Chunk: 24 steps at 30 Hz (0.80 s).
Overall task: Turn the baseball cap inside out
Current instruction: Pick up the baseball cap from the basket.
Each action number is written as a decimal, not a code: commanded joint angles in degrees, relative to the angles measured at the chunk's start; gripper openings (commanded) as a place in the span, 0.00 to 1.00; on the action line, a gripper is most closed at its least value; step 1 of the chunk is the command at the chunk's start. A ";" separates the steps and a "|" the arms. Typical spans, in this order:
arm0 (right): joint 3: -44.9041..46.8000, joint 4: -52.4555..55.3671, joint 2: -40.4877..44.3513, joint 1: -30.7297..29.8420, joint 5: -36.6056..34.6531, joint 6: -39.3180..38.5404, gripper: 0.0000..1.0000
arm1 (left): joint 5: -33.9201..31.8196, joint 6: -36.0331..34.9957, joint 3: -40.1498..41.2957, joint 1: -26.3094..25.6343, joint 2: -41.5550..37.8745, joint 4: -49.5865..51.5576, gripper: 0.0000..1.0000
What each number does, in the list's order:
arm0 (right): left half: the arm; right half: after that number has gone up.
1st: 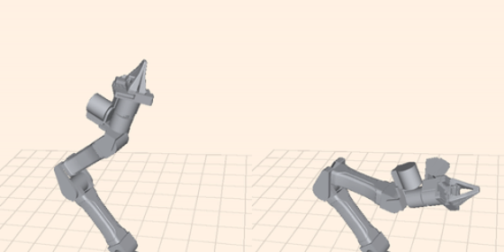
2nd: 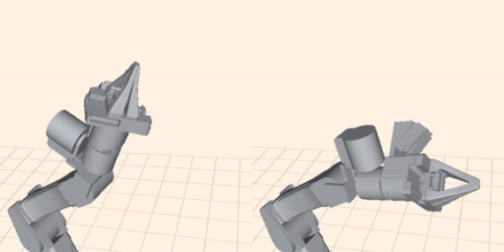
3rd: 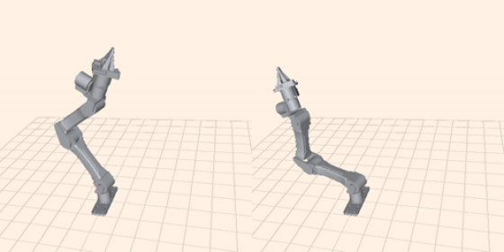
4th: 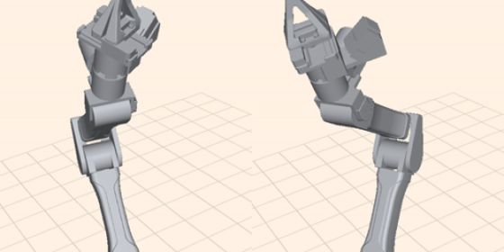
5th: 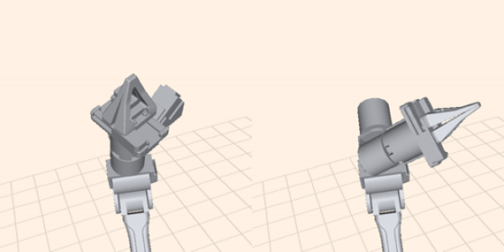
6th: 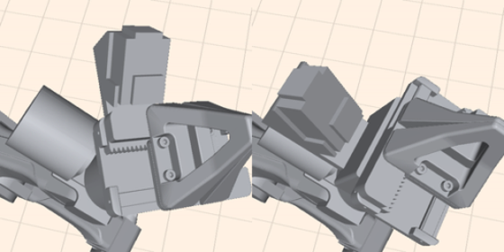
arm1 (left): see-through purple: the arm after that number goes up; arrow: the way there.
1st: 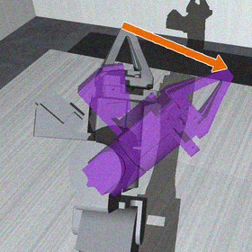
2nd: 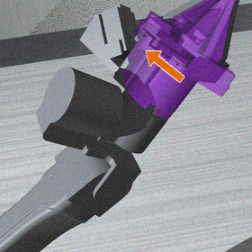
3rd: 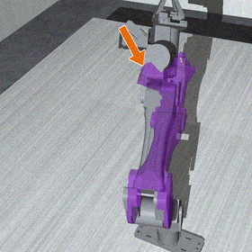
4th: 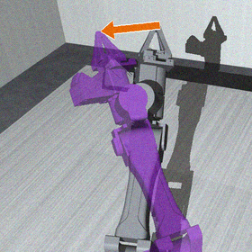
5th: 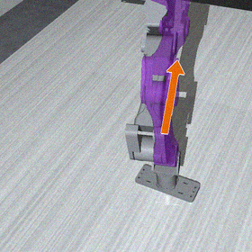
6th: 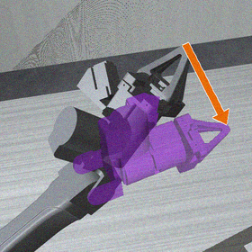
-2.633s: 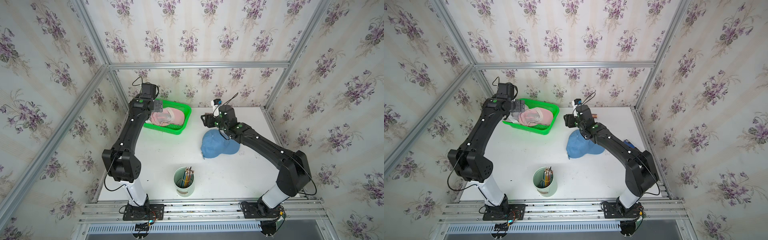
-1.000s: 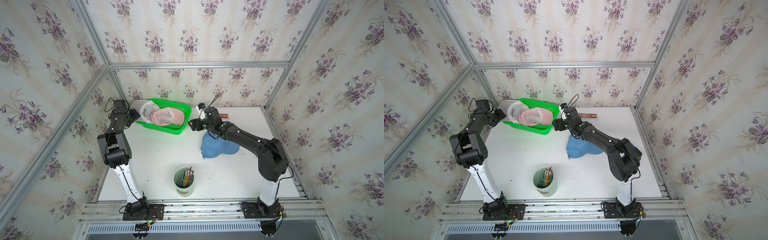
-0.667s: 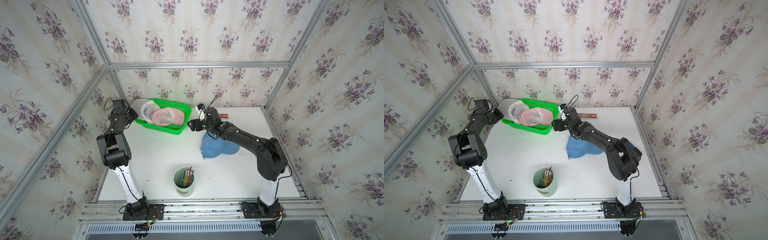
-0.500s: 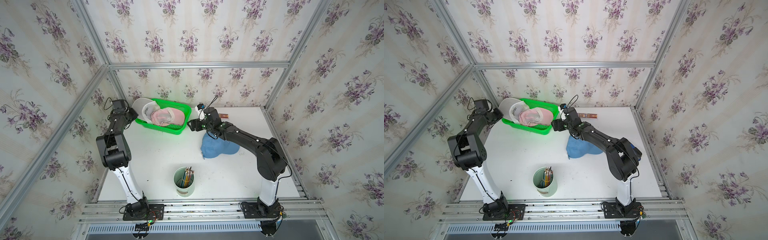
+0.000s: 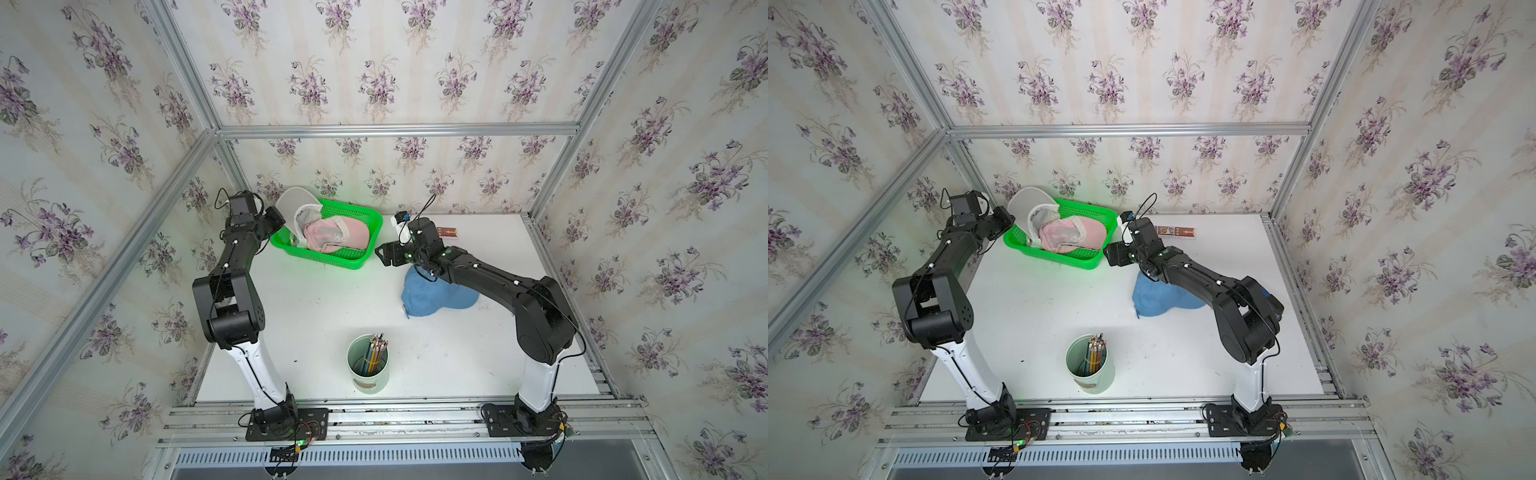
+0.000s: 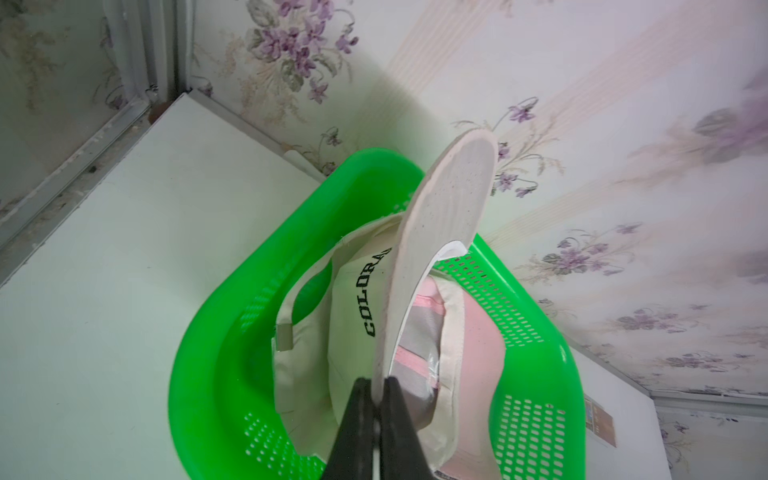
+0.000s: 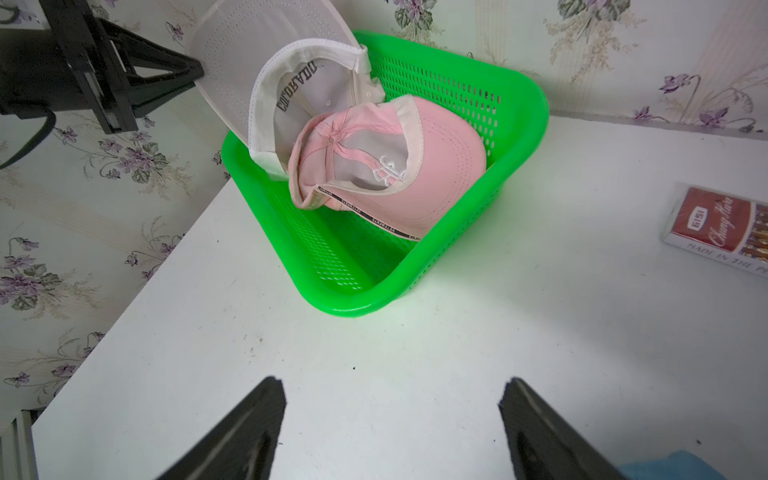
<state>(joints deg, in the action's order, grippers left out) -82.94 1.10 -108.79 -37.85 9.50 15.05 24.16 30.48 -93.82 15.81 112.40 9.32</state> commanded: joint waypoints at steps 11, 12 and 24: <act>1.29 -1.76 2.79 0.20 -0.12 -1.69 0.86 | -4.66 -11.87 -3.72 -10.67 -14.27 3.64 0.00; 1.13 -1.63 3.03 0.37 0.34 -1.46 0.86 | -6.80 -13.83 -3.06 -12.17 -15.43 4.29 0.00; 4.66 -1.42 7.35 1.64 2.53 1.47 0.85 | -30.49 -26.08 2.67 -19.59 -22.76 2.95 0.00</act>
<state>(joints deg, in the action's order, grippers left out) -78.67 0.08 -102.08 -36.32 11.53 15.38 -0.89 8.01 -92.77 -3.77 91.98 16.71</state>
